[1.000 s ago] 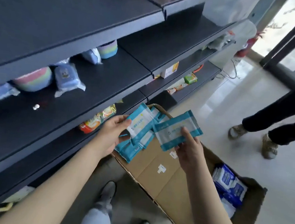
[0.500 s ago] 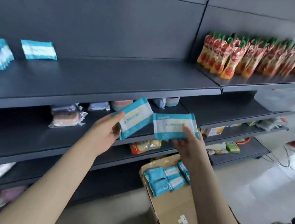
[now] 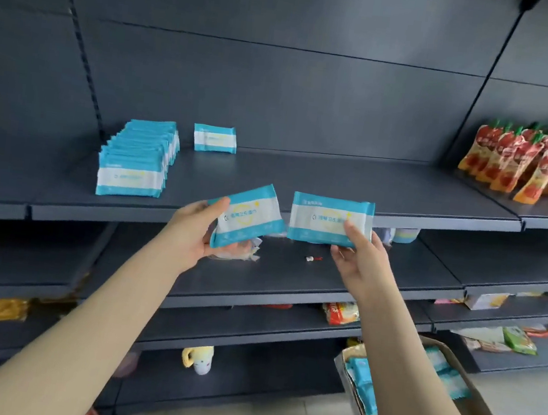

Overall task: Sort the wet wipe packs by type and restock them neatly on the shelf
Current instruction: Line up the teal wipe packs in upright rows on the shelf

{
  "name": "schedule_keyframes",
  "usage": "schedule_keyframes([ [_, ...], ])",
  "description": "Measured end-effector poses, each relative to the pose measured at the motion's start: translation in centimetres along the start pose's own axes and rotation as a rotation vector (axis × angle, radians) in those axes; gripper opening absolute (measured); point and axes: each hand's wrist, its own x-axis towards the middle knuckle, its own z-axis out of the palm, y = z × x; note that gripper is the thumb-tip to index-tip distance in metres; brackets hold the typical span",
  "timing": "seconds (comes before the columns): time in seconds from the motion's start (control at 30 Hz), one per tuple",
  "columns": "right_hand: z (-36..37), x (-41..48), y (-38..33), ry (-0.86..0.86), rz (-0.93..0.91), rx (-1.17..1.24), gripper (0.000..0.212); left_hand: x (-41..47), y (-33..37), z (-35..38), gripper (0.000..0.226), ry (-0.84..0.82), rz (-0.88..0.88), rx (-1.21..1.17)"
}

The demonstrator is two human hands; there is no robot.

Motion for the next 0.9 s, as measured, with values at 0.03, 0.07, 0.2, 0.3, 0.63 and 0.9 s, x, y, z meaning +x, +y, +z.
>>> schedule_keyframes([
  [0.03, 1.1, -0.1, 0.5, -0.013, -0.003, 0.015, 0.022, 0.0, 0.6, -0.9, 0.021, 0.003, 0.01, -0.003],
  [0.07, 2.2, -0.1, 1.0, -0.026, -0.005, 0.02, 0.022, 0.0, 1.2, -1.7, 0.018, 0.0, 0.019, -0.002],
  [0.2, 5.8, 0.7, 2.0, -0.068, -0.012, 0.011, 0.037, 0.9, 3.1, -4.4, 0.019, -0.008, 0.05, -0.037],
  [0.3, 8.2, 2.1, 2.4, -0.091, -0.025, 0.002, 0.037, 2.2, 4.1, -5.5, 0.021, -0.017, 0.076, -0.064],
  [0.63, 13.4, 14.9, 4.1, -0.128, -0.056, -0.12, 0.026, 14.8, 4.5, -5.7, 0.019, 0.03, 0.112, -0.13],
  [0.9, 16.8, 30.7, 5.8, -0.095, -0.027, -0.187, 0.024, 30.1, 4.8, -4.9, 0.01, 0.319, 0.219, 0.003],
])
